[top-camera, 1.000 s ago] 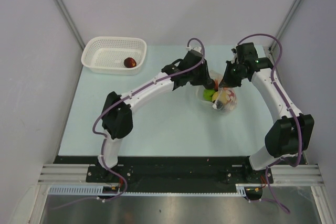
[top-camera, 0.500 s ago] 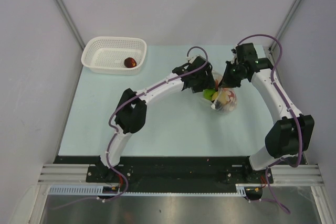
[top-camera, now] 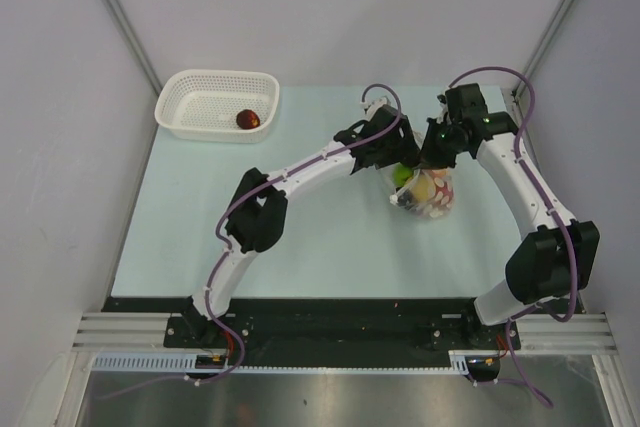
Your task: Open the zip-top bag and remove the fake food
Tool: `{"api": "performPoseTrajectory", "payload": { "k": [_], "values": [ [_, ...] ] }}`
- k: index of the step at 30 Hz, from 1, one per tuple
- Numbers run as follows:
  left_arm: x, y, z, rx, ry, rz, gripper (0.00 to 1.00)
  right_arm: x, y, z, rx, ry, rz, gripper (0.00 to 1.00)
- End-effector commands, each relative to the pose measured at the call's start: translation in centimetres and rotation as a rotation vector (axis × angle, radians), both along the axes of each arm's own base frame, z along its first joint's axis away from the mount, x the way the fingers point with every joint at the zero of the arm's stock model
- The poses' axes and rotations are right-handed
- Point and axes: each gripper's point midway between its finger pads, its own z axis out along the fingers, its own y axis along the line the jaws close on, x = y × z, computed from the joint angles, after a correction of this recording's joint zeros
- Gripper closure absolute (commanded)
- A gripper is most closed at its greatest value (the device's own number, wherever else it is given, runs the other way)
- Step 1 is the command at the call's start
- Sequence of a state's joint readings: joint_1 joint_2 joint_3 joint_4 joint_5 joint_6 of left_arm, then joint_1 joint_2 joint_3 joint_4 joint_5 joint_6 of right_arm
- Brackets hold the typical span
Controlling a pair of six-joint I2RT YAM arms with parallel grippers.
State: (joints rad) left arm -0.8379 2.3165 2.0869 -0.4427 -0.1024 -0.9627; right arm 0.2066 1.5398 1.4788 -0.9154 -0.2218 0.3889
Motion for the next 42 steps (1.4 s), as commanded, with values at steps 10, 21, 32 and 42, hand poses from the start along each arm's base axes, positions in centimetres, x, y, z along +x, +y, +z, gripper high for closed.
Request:
{"api": "performPoseTrajectory", "payload": {
  "k": [10,21,32,42],
  "values": [
    [1.6,-2.5,2.2,-0.068,-0.136,-0.017,0.54,-1.2,-0.4,1.4,-0.004,-0.03,0.001,1.0],
    [0.4,-1.7,7.1,-0.065,-0.252,-0.114,1.0,-0.3,-3.3,1.3,-0.018,-0.041,-0.048,1.0],
    [-4.6,2.6,17.1,-0.183,-0.45,-0.336,1.0,0.2,-6.1,0.9,-0.083,-0.053,-0.083,1.0],
    [5.1,17.7,16.1,-0.197,-0.449,-0.139,1.0,0.4,-5.8,0.3,-0.067,-0.034,-0.072,1.0]
  ]
}}
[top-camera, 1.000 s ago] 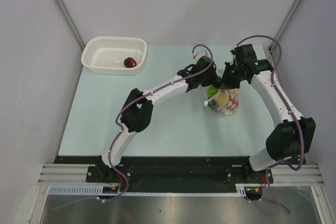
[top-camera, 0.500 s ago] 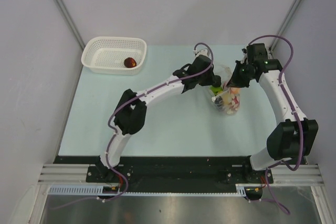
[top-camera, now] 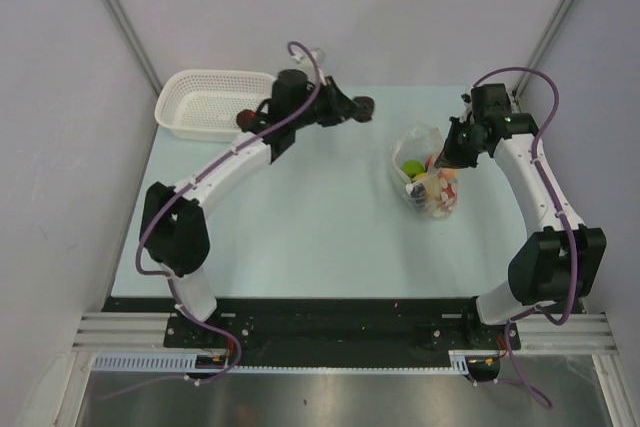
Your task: Open the zip-top bag and remove the fake food
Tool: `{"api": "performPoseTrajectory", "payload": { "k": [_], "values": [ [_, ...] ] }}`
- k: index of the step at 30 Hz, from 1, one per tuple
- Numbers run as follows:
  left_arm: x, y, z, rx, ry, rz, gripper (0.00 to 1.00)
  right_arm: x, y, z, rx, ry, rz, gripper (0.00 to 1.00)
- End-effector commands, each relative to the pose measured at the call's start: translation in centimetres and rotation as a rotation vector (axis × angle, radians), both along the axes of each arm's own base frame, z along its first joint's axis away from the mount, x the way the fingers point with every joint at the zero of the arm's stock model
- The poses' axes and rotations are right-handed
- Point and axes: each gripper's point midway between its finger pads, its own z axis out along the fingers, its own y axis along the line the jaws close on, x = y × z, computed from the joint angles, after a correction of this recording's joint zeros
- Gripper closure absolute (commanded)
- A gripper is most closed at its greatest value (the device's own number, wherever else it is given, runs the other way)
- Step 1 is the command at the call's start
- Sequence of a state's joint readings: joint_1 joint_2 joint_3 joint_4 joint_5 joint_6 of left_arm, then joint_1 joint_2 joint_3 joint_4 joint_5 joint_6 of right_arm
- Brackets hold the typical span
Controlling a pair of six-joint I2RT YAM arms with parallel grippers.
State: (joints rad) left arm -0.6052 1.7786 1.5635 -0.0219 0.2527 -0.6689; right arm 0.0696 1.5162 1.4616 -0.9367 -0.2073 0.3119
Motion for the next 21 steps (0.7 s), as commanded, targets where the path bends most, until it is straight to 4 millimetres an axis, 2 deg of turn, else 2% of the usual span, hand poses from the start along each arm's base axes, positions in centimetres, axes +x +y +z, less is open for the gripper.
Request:
{"api": "performPoseTrajectory", "payload": {
  "k": [1,2,3,4,5,6,7,8,10,11,13,14,15,16,17,20,21],
  "values": [
    [6.2,7.9,-1.1,0.019,0.005,0.115,1.0,-0.1,-0.3,0.5,-0.017,-0.02,0.013,1.0],
    [8.4,11.0,-1.8,0.039,0.025,0.195,1.0,-0.2,-0.4,0.3,-0.019,-0.015,0.014,1.0],
    [9.5,12.5,-1.7,0.06,0.031,0.234,1.0,-0.2,-0.4,0.3,-0.019,-0.014,0.012,1.0],
    [10.8,14.1,-3.1,0.083,0.066,0.283,1.0,-0.2,-0.4,0.3,-0.02,-0.013,0.012,1.0],
    [12.4,17.2,-3.7,0.089,0.092,0.372,1.0,-0.1,-0.4,0.2,-0.018,-0.009,0.008,1.0],
    [13.4,18.8,-3.4,0.086,0.093,0.426,1.0,-0.1,-0.3,0.0,-0.015,-0.004,0.01,1.0],
    [14.8,21.4,-5.1,0.102,0.133,0.501,1.0,-0.1,-0.3,0.1,-0.017,-0.006,0.011,1.0],
    [15.9,23.3,-4.7,0.098,0.144,0.591,0.99,-0.1,-0.3,0.0,-0.015,-0.004,0.008,1.0],
    [17.2,26.7,-8.5,0.136,0.258,0.683,1.0,0.0,-0.4,-0.1,-0.015,-0.002,0.006,1.0],
    [18.2,27.8,-8.1,0.123,0.274,0.727,1.0,0.0,-0.4,0.0,-0.014,-0.004,0.004,1.0],
    [19.0,29.8,-9.9,0.131,0.335,0.77,0.99,0.1,-0.2,0.0,-0.008,-0.005,0.006,1.0],
    [20.2,30.1,-11.0,0.121,0.358,0.781,0.98,0.1,-0.2,-0.1,-0.006,-0.004,0.003,1.0],
    [20.2,30.9,-11.8,0.127,0.393,0.793,0.93,0.2,-0.2,0.0,-0.005,-0.005,0.001,1.0],
    [20.8,31.2,-13.9,0.138,0.43,0.802,0.89,0.2,-0.1,0.0,-0.005,-0.005,0.002,1.0],
    [21.4,31.3,-13.2,0.131,0.415,0.811,0.87,0.2,-0.1,-0.1,-0.003,-0.003,0.0,1.0],
    [21.9,32.3,-14.8,0.144,0.433,0.846,0.75,0.3,0.1,-0.3,-0.004,0.004,0.002,1.0],
    [21.9,32.9,-15.1,0.141,0.438,0.859,0.66,0.3,0.1,-0.4,-0.005,0.007,0.001,1.0]
  ]
}}
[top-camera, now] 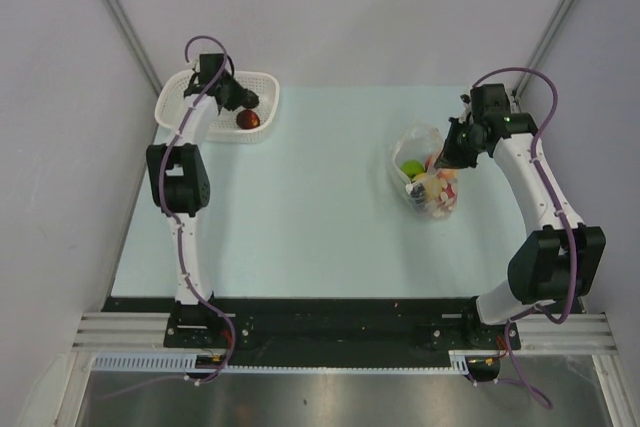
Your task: Open the zip-top bag and remove the fake food
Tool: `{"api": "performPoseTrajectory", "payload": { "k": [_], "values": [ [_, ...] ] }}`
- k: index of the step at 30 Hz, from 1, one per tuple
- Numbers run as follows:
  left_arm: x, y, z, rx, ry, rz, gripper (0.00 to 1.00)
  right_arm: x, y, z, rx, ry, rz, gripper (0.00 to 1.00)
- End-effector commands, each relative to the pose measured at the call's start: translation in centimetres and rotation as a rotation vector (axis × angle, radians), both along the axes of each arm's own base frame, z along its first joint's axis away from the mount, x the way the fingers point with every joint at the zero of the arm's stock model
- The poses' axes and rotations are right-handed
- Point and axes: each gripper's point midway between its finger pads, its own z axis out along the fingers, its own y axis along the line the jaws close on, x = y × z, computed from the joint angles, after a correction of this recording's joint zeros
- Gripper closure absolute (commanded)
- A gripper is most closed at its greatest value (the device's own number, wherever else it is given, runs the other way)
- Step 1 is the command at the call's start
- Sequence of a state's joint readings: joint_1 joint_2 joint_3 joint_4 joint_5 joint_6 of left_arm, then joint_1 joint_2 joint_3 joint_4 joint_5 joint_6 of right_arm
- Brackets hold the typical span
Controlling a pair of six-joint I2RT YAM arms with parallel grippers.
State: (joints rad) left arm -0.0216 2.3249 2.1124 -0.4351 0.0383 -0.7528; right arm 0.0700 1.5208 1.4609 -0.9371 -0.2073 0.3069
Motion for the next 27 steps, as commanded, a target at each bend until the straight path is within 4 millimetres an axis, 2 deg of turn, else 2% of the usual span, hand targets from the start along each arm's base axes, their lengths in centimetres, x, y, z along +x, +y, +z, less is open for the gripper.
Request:
{"api": "performPoseTrajectory", "payload": {
  "k": [1,5,6,7,11,12,14,15,16,17,18,19,20,21,22,23,25,26,27],
  "values": [
    [0.1,1.1,-0.2,-0.008,0.027,0.062,0.63,0.3,0.2,-0.3,-0.003,0.006,-0.002,1.0],
    [-0.7,1.8,-1.5,0.016,0.067,0.055,0.47,0.3,0.2,-0.3,-0.003,0.005,-0.004,1.0],
    [-0.8,2.5,-1.3,0.047,0.068,0.076,0.33,0.3,0.2,-0.2,-0.002,0.001,-0.007,1.0],
    [-1.1,2.5,-1.4,0.063,0.074,0.063,0.24,0.4,0.3,0.0,0.003,-0.007,-0.002,1.0],
    [-1.9,2.4,0.2,0.077,0.061,0.038,0.23,0.1,0.3,-0.1,-0.005,-0.001,0.006,1.0],
    [-2.2,2.4,1.5,0.088,0.04,0.032,0.2,0.1,0.3,-0.2,-0.009,0.001,0.008,1.0],
    [-2.9,2.0,2.5,0.105,0.033,0.017,0.18,0.2,0.3,-0.2,-0.012,-0.001,0.016,1.0],
    [-3.4,1.7,4.1,0.11,0.01,0.006,0.18,0.2,0.4,-0.2,-0.01,-0.003,0.019,1.0],
    [-4.0,1.1,4.2,0.104,0.015,-0.019,0.19,0.3,0.3,-0.1,-0.01,-0.007,0.017,1.0],
    [-4.6,0.3,4.6,0.109,0.016,-0.041,0.2,0.3,0.4,-0.1,-0.009,-0.007,0.019,1.0],
    [-5.5,-0.5,6.5,0.114,-0.011,-0.077,0.21,0.3,0.6,-0.1,-0.004,-0.007,0.025,1.0],
    [-6.3,-1.4,6.2,0.114,-0.001,-0.108,0.22,0.3,0.6,0.0,-0.003,-0.01,0.029,1.0],
    [-7.2,-3.5,6.9,0.107,-0.016,-0.169,0.24,0.3,0.7,0.0,-0.001,-0.013,0.032,1.0],
    [-7.7,-4.7,7.4,0.108,-0.039,-0.212,0.26,0.2,0.8,0.1,0.001,-0.014,0.037,1.0],
    [-9.2,-6.1,8.2,0.095,-0.053,-0.259,0.28,0.2,1.0,0.2,0.002,-0.021,0.041,1.0],
    [-10.5,-9.1,8.6,0.073,-0.07,-0.34,0.32,0.1,1.1,0.3,0.001,-0.023,0.044,1.0],
    [-12.8,-12.3,9.5,0.065,-0.106,-0.444,0.37,0.2,1.3,0.5,0.0,-0.034,0.053,1.0],
    [-14.6,-15.8,9.6,0.045,-0.115,-0.539,0.41,0.2,1.4,0.5,0.002,-0.035,0.059,1.0],
    [-15.7,-17.5,9.5,0.045,-0.126,-0.594,0.43,0.3,1.4,0.5,0.0,-0.039,0.063,1.0]
  ]
}}
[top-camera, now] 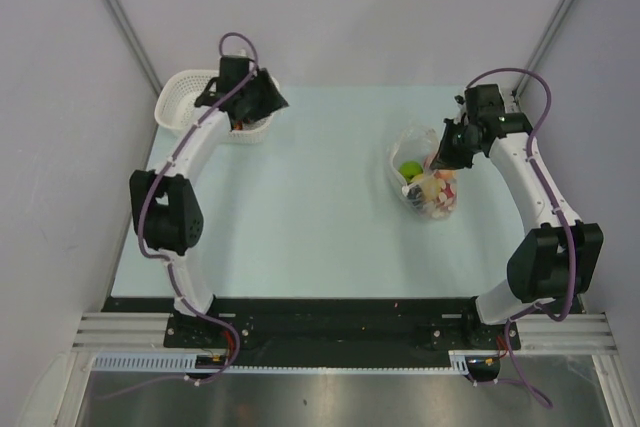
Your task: Open the zip-top bag and remove the fake food
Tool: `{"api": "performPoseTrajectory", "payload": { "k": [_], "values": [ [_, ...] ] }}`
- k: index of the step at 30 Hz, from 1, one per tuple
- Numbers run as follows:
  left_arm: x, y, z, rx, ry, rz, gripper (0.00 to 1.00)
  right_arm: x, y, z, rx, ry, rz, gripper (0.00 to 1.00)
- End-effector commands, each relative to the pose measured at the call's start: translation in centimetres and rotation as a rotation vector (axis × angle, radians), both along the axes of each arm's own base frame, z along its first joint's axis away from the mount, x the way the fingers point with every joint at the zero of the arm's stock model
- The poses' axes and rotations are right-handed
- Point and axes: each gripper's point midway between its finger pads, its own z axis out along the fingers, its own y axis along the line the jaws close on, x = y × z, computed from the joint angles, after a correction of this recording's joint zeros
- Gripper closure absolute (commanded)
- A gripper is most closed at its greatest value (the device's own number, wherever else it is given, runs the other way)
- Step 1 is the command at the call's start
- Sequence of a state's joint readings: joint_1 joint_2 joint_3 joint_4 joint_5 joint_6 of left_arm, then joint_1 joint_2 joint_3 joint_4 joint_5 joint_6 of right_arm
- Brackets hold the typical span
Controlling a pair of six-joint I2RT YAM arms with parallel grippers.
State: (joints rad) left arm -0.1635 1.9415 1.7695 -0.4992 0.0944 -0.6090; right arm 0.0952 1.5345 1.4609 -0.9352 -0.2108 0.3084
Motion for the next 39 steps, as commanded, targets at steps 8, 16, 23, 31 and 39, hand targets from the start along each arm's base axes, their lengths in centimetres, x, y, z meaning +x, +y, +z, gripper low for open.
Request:
{"api": "performPoseTrajectory", "payload": {
  "k": [8,16,23,31,39],
  "values": [
    [-15.9,-25.8,3.7,-0.099,-0.098,-0.744,0.58,0.0,0.3,1.4,-0.018,-0.067,0.048,1.0],
    [-18.2,-33.6,2.9,-0.088,-0.055,-0.877,0.65,-1.0,0.8,2.8,-0.015,-0.096,0.062,1.0],
    [-19.1,-35.1,0.7,-0.001,0.035,-0.921,0.52,-2.2,2.4,3.2,-0.026,-0.104,0.112,1.0],
    [-22.5,-34.2,-2.6,0.06,0.16,-0.969,0.56,-3.9,2.6,3.3,-0.044,-0.122,0.114,1.0],
    [-27.8,-33.5,-4.7,-0.012,0.297,-1.033,0.4,-5.6,2.7,1.8,-0.041,-0.094,0.116,1.0]
  ]
}}
